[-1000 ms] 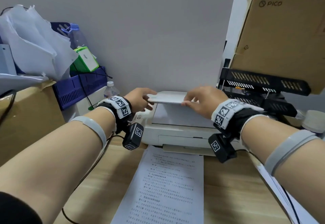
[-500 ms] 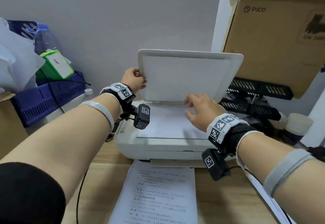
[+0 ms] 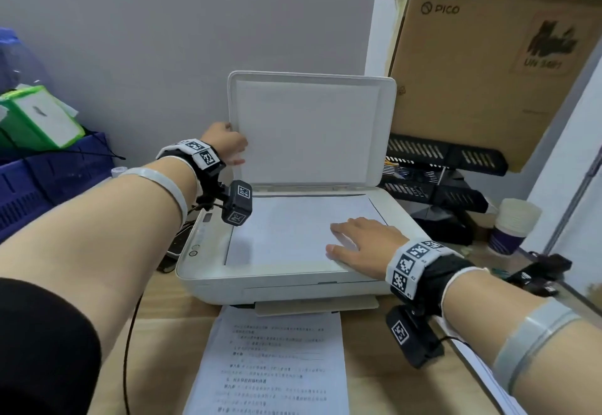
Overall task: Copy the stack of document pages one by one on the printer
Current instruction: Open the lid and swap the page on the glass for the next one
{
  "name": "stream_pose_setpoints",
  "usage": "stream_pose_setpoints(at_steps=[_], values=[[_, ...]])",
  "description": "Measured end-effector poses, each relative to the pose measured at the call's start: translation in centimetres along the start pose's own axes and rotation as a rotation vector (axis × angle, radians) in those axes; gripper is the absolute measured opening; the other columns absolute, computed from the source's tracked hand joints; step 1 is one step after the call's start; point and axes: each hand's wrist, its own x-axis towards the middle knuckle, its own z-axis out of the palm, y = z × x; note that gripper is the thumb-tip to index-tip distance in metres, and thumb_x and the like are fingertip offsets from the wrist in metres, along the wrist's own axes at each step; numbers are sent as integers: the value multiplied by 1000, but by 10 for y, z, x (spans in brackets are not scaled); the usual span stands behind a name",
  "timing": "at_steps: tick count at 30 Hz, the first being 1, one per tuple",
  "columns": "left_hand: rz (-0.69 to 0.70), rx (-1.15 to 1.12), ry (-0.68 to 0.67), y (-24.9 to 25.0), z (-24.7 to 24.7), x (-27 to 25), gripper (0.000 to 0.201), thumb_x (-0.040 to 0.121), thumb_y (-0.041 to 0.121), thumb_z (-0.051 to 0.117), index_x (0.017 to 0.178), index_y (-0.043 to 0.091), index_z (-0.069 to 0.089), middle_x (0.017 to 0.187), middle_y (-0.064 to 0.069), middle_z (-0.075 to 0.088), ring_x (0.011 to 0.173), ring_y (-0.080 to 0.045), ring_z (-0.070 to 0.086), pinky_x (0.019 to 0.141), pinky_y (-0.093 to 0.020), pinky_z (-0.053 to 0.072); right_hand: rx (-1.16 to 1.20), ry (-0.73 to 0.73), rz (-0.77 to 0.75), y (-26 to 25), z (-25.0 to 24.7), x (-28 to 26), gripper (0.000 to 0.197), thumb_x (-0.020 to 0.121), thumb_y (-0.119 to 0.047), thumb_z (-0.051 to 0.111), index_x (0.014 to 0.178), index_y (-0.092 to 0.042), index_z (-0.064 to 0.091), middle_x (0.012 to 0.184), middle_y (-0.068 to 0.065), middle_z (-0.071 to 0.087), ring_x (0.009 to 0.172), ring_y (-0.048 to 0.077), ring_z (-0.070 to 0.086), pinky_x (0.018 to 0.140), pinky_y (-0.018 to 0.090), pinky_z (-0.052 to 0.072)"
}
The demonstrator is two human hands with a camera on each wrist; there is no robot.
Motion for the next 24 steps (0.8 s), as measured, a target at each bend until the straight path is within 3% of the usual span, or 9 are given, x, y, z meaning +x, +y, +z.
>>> stream_pose_setpoints(at_steps=[4, 6, 9, 11, 13, 16, 19, 22, 24], values=[[-2, 46, -36, -1, -4, -17, 72, 95, -5, 52, 156, 14, 18, 141, -18, 46, 129, -30, 49, 93, -47, 49, -2, -1, 26, -3, -5, -10, 68, 90, -75, 30, 144, -35, 39, 147, -2, 44, 134, 22, 41, 107, 49, 35], [1, 95, -40, -2, -9, -27, 67, 95, -2, 55, 154, 15, 27, 143, -17, 47, 126, -30, 51, 89, -45, 52, -12, -7, 23, -4, -7, -16, 77, 85, -80, 35, 148, -37, 33, 151, -3, 39, 138, 21, 37, 111, 48, 32], [7, 258, -82, 1, -16, -52, 43, 97, 3, 54, 139, 13, 51, 134, -13, 57, 117, -25, 59, 80, -39, 55, 11, -16, -21, -2, -10, -30, 93, 73, -83, 53, 150, -37, 28, 145, -6, 42, 135, 19, 39, 109, 45, 36], [-8, 423, -200, -1, -18, -71, 32, 98, 7, 54, 130, 13, 59, 127, -10, 64, 113, -25, 63, 90, -43, 55, 30, -10, -59, 3, -9, -39, 99, 68, -75, 68, 150, -37, 26, 142, -9, 44, 133, 16, 41, 108, 42, 38], [-49, 570, -329, -6, -16, -90, 27, 98, 13, 58, 125, 12, 62, 120, -9, 68, 110, -26, 65, 98, -44, 51, 55, 43, -72, 8, -7, -47, 89, 72, -57, 76, 147, -36, 32, 139, -11, 49, 129, 15, 46, 106, 38, 42], [-70, 649, -413, -6, -11, -113, 26, 96, 23, 63, 119, 13, 65, 116, -9, 70, 109, -26, 66, 90, -38, 50, 135, 181, -48, 15, -7, -61, 51, 83, -32, 69, 131, -38, 52, 110, -15, 60, 109, 14, 58, 92, 30, 49], [-50, 651, -459, -1, -10, -129, 25, 98, 31, 59, 117, 17, 67, 118, -6, 70, 111, -24, 65, 86, -36, 48, 194, 302, -45, 23, -15, -78, 24, 87, -23, 59, 108, -35, 65, 89, -14, 63, 89, 15, 63, 80, 31, 52], [-91, 565, -483, 5, -6, -141, 42, 98, 47, 51, 121, 15, 66, 124, -10, 67, 115, -28, 63, 90, -38, 47, 321, 424, -5, 35, -31, -97, 19, 85, -21, 60, 95, -36, 65, 83, -9, 68, 75, 15, 64, 68, 33, 55], [-101, 416, -509, 8, 0, -146, 62, 94, 62, 46, 127, 12, 61, 126, -13, 67, 116, -29, 63, 99, -43, 46, 434, 503, 59, 48, -43, -107, 21, 85, -17, 61, 99, -32, 67, 87, -8, 70, 80, 14, 65, 71, 34, 55]])
